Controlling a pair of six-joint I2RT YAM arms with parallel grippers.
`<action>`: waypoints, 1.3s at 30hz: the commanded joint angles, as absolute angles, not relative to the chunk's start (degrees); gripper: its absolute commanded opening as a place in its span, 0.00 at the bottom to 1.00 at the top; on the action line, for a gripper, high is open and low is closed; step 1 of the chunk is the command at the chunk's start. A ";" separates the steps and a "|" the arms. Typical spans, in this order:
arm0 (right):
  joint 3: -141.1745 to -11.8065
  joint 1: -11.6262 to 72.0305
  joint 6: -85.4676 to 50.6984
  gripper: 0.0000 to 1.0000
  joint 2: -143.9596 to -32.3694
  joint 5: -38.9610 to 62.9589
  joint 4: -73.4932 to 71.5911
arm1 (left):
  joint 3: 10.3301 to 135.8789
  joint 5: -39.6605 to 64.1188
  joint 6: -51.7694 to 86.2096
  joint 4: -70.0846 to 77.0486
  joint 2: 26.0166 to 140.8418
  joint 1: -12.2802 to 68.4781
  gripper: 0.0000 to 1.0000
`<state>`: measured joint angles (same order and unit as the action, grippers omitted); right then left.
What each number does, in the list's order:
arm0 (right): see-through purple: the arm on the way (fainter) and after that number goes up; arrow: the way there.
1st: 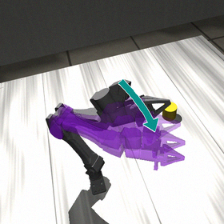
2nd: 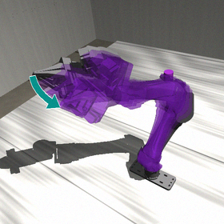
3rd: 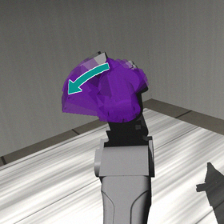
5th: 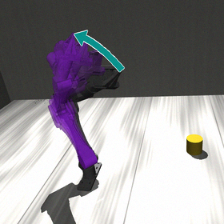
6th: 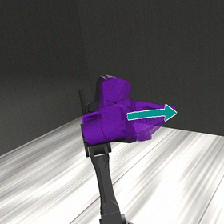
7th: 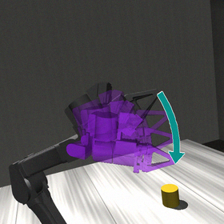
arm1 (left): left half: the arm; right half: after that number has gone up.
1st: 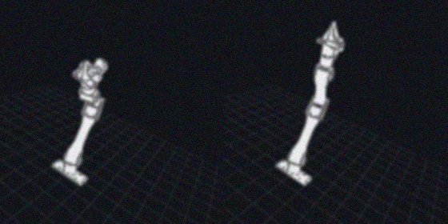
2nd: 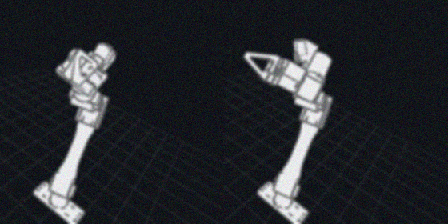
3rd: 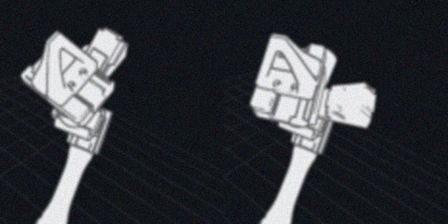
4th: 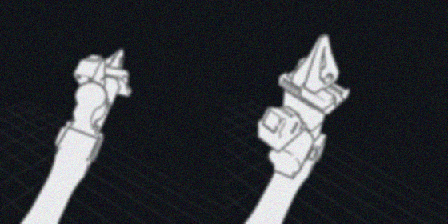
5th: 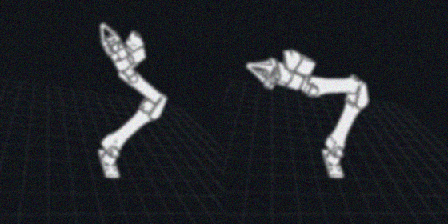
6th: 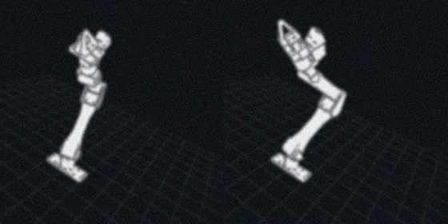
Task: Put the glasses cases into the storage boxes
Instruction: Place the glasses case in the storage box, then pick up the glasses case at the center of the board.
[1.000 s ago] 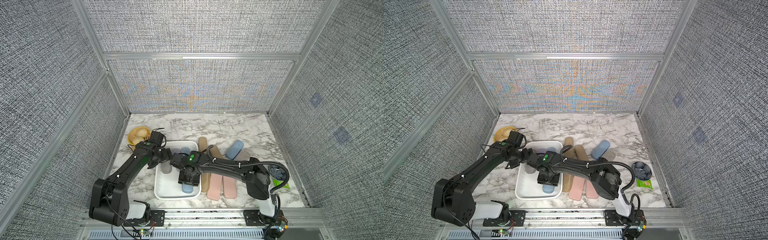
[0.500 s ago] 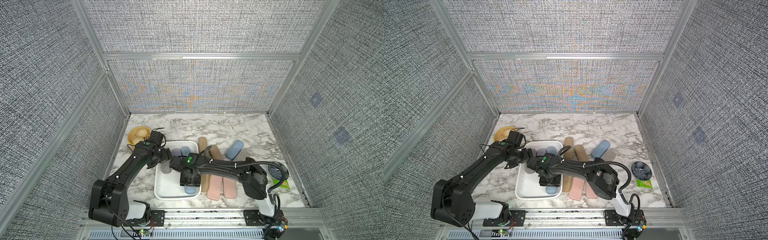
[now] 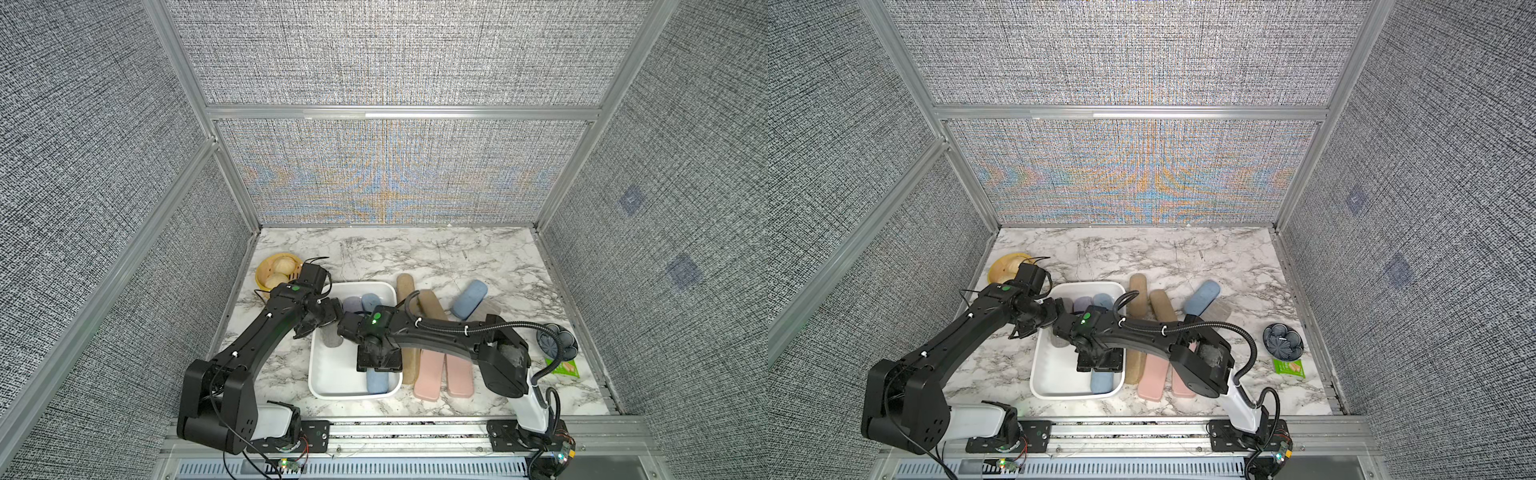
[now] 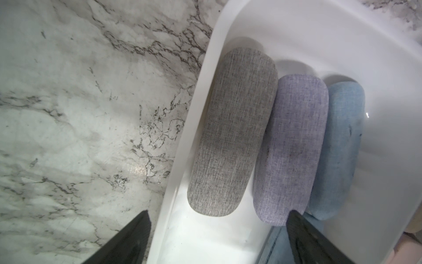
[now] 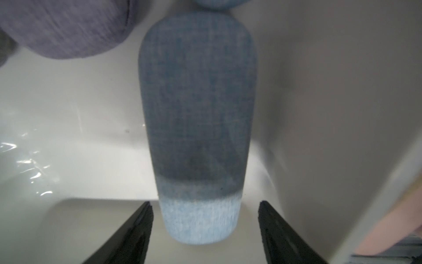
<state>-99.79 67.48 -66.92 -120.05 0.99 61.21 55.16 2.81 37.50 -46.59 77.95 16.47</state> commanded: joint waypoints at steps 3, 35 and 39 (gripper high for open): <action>-100.56 67.84 -66.55 0.75 -116.83 -1.51 64.28 | 55.73 2.27 36.32 -47.81 77.89 16.44 0.92; -72.03 54.41 -72.06 0.77 -67.05 -23.01 78.72 | 115.22 -2.15 34.29 -59.24 119.94 38.92 0.86; -68.09 54.23 -73.02 0.77 -63.73 -22.63 78.84 | 127.68 -3.87 34.53 -64.29 129.84 39.89 0.87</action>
<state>-69.71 54.33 -71.26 -64.99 -22.39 77.84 122.34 -1.50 34.83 -58.67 125.78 39.59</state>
